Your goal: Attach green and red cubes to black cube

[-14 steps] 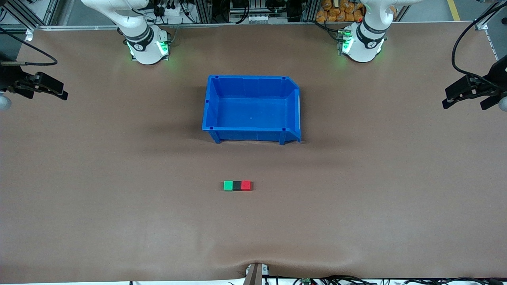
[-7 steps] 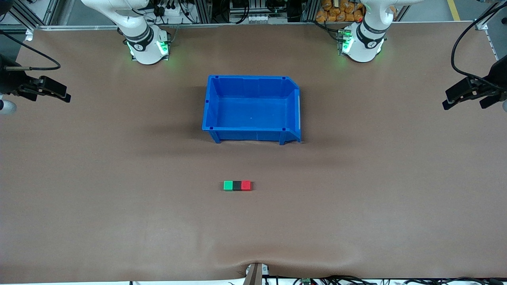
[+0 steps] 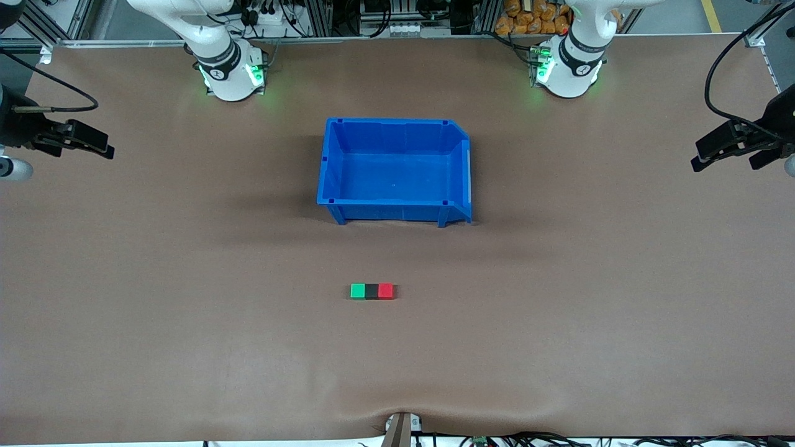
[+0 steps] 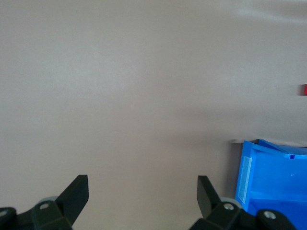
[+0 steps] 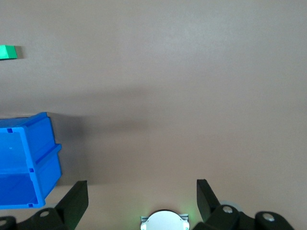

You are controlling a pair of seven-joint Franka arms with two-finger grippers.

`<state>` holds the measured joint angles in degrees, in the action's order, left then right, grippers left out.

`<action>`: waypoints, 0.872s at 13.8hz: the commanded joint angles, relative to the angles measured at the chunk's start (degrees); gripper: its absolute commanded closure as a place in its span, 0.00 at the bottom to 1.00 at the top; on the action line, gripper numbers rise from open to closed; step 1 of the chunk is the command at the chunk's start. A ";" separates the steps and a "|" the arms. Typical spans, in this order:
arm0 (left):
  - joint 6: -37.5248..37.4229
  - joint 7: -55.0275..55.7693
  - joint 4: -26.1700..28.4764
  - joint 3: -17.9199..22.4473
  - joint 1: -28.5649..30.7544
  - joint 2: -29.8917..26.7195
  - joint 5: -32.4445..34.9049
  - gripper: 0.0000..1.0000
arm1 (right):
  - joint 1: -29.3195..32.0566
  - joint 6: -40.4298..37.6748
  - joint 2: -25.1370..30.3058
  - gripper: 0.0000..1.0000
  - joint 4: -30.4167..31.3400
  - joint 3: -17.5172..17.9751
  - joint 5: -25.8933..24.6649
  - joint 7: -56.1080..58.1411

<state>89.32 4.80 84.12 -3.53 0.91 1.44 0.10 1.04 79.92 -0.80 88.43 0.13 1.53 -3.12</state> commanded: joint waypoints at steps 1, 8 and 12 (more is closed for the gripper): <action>-0.99 0.47 -0.62 0.02 -0.38 0.05 0.25 0.00 | 0.89 -0.38 -0.87 0.00 0.25 0.40 0.58 -0.92; -3.53 0.47 -0.53 0.02 -0.47 0.14 0.51 0.00 | 1.16 -0.20 -0.87 0.00 0.25 0.22 0.67 -1.01; -5.12 -1.71 -0.53 -0.07 -0.56 0.14 2.17 0.00 | 1.24 0.33 -1.48 0.00 0.25 0.22 0.67 -0.92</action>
<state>85.31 4.47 84.13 -3.58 0.77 1.57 0.54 1.07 80.01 -2.10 88.72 -0.33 1.53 -3.38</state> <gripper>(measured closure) 0.000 0.000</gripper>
